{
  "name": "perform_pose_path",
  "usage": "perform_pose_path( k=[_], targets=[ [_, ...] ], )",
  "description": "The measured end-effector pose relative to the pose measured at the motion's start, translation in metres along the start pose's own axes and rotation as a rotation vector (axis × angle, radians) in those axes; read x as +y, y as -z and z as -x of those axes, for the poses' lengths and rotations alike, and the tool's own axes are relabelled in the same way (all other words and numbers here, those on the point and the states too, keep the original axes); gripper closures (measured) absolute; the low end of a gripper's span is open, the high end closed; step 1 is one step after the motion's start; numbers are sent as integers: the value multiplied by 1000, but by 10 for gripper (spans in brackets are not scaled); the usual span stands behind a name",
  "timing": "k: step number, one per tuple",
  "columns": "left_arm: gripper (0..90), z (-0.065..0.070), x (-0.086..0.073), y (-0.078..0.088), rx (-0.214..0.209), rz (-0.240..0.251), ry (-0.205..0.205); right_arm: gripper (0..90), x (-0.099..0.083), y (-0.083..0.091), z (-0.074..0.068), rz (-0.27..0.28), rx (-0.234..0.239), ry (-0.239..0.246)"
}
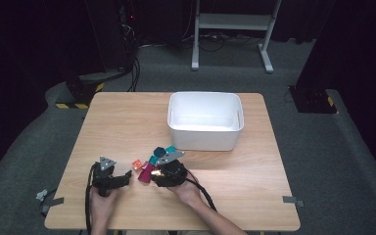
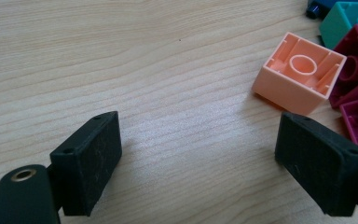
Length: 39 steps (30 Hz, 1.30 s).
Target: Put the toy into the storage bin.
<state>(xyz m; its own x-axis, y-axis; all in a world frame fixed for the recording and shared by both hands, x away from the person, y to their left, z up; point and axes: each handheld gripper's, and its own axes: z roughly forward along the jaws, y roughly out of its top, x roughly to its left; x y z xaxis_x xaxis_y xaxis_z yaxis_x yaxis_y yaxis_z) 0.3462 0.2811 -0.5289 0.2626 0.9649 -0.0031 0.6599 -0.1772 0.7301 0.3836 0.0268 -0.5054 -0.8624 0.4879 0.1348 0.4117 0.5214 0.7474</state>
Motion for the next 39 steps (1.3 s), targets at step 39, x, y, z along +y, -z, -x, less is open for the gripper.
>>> perform_pose_path(
  k=[39],
  targets=[
    [148,0,0,0,0,0,0,555,-10,-12,0,-23,-43,42]
  ],
)
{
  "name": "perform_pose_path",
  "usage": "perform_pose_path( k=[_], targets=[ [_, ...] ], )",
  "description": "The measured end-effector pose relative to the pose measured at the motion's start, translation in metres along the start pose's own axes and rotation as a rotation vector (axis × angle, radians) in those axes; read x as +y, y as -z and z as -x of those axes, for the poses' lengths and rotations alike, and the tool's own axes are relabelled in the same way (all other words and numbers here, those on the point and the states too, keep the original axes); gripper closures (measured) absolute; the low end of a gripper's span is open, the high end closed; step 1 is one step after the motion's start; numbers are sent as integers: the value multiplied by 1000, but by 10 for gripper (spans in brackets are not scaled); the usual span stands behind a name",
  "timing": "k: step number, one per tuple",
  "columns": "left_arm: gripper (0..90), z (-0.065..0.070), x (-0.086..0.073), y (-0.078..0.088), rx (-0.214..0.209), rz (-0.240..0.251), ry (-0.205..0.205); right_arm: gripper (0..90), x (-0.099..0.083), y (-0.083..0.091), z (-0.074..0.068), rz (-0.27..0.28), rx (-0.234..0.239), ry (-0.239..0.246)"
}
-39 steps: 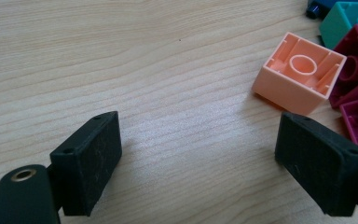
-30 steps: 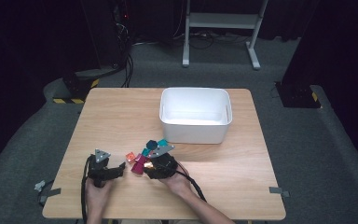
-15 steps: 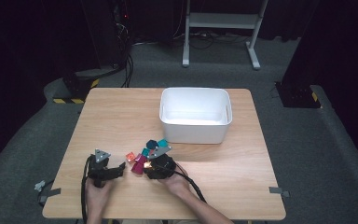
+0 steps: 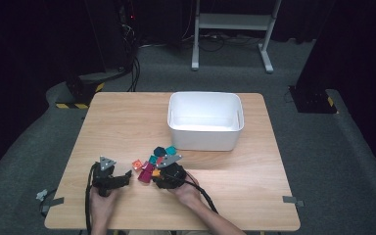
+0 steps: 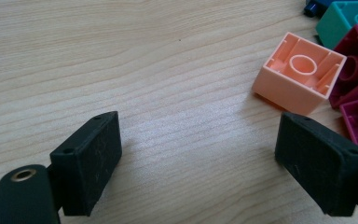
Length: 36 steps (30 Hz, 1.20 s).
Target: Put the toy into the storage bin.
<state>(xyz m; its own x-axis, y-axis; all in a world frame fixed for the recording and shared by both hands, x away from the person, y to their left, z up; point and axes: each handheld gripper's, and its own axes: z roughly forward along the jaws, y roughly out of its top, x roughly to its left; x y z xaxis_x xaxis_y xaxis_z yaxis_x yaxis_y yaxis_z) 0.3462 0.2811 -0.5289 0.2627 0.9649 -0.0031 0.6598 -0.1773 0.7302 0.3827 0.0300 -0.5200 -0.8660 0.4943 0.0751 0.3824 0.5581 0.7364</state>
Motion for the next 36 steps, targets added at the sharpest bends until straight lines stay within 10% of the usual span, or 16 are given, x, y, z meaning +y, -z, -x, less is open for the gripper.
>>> perform_pose_path(
  k=[36],
  targets=[
    [148,0,0,0,0,0,0,565,0,53,26,63,37,-64]
  ],
)
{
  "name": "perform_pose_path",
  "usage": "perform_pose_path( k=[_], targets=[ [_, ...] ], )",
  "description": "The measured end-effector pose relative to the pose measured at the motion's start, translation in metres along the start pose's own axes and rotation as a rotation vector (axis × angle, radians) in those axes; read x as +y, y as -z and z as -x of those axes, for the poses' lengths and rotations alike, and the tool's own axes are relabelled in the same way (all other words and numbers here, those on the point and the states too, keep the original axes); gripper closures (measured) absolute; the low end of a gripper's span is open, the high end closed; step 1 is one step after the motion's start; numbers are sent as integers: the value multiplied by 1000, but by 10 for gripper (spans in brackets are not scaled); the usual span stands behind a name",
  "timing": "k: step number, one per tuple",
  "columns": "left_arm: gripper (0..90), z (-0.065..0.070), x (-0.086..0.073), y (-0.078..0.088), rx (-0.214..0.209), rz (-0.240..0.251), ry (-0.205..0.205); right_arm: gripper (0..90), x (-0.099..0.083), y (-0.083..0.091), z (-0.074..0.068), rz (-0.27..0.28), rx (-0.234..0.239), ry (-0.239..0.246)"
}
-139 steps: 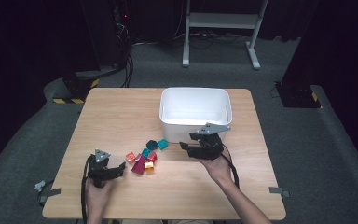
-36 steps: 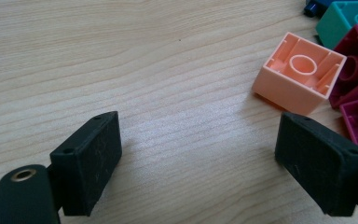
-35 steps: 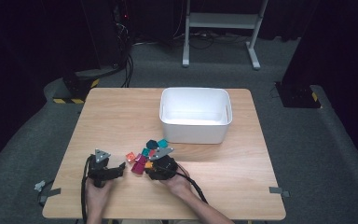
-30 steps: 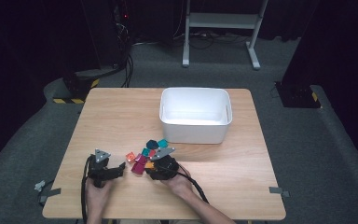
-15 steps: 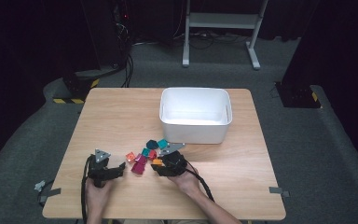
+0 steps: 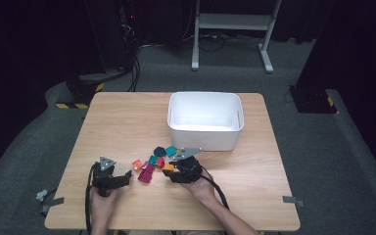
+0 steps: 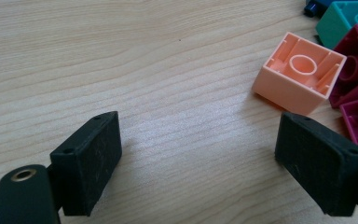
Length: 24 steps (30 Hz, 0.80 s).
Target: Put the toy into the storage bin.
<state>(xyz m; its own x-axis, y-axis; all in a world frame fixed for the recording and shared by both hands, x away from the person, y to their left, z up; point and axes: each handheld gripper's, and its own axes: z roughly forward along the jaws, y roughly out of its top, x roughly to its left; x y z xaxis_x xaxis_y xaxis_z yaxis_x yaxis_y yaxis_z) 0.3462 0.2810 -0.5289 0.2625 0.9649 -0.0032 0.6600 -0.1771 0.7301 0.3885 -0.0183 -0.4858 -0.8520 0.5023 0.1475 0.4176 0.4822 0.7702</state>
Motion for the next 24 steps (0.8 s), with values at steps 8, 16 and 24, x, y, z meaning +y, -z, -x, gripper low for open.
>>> perform_pose_path(
  k=[8,16,24],
  targets=[
    [148,0,0,0,1,1,-1,674,9,20,4,31,9,-7],
    [148,0,0,0,1,0,-1,678,15,25,7,18,1,0],
    [148,0,0,0,1,0,0,679,26,39,12,41,-1,7]
  ],
)
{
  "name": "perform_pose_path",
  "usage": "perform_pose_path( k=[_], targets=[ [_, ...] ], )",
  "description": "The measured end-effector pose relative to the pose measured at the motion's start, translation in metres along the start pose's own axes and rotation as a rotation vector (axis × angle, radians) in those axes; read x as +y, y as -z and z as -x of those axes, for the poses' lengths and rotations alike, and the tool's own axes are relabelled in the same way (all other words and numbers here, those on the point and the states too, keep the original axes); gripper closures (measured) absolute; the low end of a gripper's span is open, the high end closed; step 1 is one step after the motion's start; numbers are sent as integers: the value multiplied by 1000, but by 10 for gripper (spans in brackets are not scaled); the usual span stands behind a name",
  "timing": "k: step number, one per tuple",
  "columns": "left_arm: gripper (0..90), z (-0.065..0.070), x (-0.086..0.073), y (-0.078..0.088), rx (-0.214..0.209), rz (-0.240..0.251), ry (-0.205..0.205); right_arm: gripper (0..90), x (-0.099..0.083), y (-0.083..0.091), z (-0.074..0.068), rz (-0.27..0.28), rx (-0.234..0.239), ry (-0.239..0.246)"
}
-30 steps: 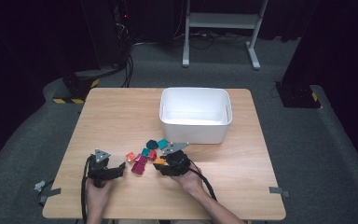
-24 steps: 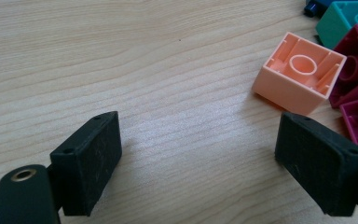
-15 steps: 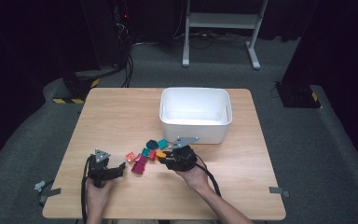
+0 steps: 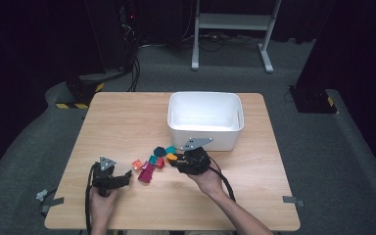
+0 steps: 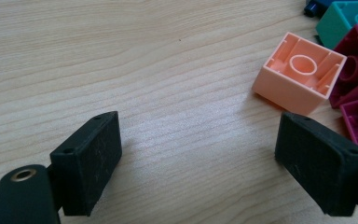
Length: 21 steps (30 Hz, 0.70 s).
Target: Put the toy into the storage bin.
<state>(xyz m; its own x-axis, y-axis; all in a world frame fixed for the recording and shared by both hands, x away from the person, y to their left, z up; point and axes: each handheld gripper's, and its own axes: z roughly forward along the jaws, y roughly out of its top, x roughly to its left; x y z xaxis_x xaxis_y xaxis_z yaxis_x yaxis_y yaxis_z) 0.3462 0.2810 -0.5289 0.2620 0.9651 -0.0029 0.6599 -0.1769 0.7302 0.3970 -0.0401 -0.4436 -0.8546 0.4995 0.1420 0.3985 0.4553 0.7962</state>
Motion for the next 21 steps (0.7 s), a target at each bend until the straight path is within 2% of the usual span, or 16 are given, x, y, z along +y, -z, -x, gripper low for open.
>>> perform_pose_path(
  k=[3,5,9,21],
  targets=[
    [148,0,0,0,0,0,0,679,8,9,2,5,-15,8],
    [148,0,0,0,0,0,0,679,11,12,4,3,-11,-4],
    [148,0,0,0,0,0,0,680,17,21,7,14,-26,11],
    [148,0,0,0,0,0,0,679,34,53,19,62,-53,-14]
  ],
)
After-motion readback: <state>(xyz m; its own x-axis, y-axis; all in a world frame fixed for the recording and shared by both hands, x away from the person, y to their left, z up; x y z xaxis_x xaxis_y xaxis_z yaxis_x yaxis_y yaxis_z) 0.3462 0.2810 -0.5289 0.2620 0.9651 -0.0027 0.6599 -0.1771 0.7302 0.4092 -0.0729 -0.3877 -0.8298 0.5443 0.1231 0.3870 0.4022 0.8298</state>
